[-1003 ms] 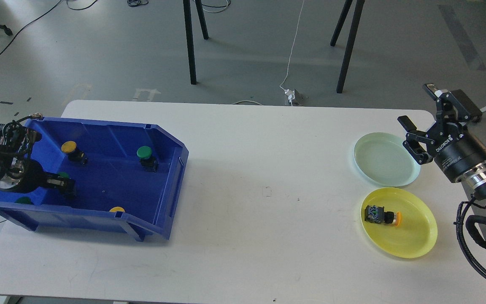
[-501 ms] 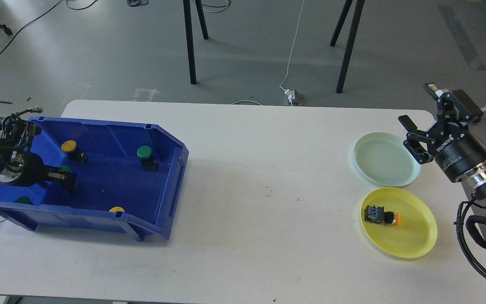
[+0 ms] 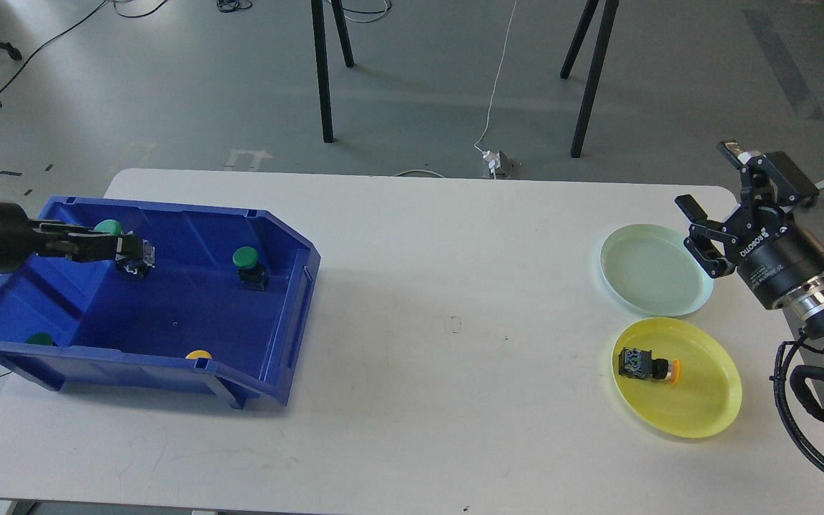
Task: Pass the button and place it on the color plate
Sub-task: 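Lift the green button and extend it toward the right gripper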
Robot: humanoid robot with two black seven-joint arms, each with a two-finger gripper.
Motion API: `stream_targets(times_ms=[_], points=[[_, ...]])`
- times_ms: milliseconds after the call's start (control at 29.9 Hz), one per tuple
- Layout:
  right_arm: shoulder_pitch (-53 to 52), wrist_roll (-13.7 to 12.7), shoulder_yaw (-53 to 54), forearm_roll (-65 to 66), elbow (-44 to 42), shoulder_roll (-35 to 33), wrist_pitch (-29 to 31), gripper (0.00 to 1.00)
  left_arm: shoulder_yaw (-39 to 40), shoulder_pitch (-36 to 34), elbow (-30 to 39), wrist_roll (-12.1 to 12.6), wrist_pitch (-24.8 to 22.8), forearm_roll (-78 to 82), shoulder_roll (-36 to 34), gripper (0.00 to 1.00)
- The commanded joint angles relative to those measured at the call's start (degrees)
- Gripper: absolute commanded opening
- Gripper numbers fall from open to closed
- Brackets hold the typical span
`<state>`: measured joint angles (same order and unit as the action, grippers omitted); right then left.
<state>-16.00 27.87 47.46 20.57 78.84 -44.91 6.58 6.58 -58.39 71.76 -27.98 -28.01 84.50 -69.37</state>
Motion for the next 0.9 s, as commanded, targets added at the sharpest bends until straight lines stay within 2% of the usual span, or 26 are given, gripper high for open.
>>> stream_targets(times_ms=[0,134,267,401,535,735,869], points=[[0.18,0.13,0.00,0.00,0.17,0.00,0.09,0.91,3.43,0.03,8.20,-0.02,0.01,-9.33,-5.94,0.11],[0.10,0.08,0.00,0.00,3.41,0.52,0.97,0.92,8.61,-0.06,13.57,-0.02,0.01,-17.07,-6.66,0.11],[-0.87,-0.45,-0.53,0.00,8.07,1.14,2.12,0.92,10.82,-0.06,15.25,-0.02,0.01,-29.18,-0.35,0.11],[-1.31,-0.36,-0.79,-0.09,10.80,1.67,2.55,0.94,10.30,1.25,12.01,-0.02,0.01,-40.71,11.85,0.11],[-1.05,-0.27,-2.55,-0.09,12.74,1.67,4.57,0.94,10.73,6.00,7.17,-0.02,0.01,-44.60,23.47,0.11],[-2.01,-0.27,-4.48,-1.58,15.11,3.77,7.83,0.94,10.21,7.49,2.78,-0.02,0.01,-43.99,30.51,0.11],[-6.40,-0.45,-9.65,-3.87,14.24,5.71,7.92,0.94,10.38,7.94,1.62,-0.02,0.01,-43.98,31.22,0.11]])
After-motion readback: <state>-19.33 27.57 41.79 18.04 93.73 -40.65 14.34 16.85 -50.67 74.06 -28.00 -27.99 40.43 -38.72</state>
